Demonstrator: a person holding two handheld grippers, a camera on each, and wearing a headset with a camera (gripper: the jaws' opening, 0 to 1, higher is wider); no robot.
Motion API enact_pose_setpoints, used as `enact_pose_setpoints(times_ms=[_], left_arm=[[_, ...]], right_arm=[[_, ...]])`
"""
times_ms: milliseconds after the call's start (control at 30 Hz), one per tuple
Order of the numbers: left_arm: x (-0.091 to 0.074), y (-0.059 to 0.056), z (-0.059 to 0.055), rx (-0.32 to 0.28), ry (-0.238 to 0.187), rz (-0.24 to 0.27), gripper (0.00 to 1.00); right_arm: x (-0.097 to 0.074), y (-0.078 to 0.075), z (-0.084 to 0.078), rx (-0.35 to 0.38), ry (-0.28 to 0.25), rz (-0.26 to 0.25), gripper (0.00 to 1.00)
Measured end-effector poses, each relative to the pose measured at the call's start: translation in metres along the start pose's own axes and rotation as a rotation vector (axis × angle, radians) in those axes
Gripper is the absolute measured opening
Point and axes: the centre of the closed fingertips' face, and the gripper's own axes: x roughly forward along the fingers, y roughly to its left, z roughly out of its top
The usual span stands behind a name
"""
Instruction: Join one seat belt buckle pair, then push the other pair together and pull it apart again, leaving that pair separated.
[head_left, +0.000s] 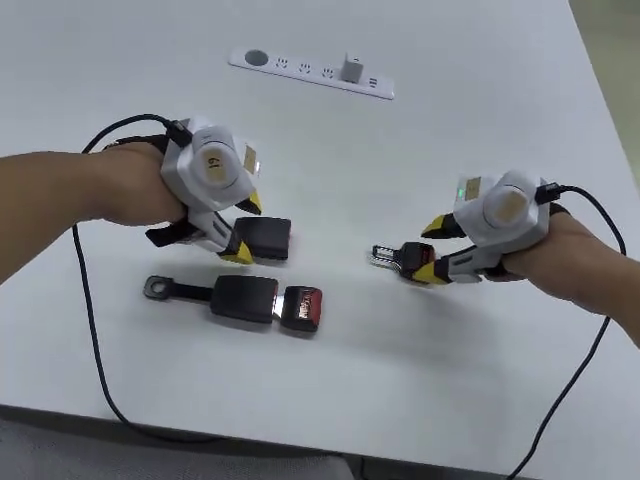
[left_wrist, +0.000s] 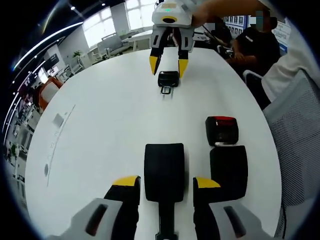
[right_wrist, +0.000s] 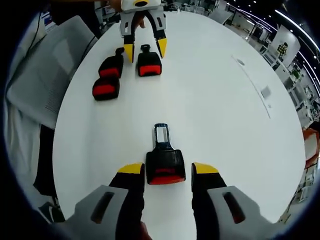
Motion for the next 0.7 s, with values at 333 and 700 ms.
enact_pose_setpoints(times_ms=[333,700], left_arm=[[0.004,0.002,-0.005,-0.022,0.009,-0.028,0.40],[0.004,-0.003,-0.002,-0.014,0.010,-0.054,0.34]], right_arm=[[0.013,0.001,-0.004,-0.006,0.006,0.092,0.34],[0.012,0.007,0.001,-0.052,0.017,0.130,0.33]])
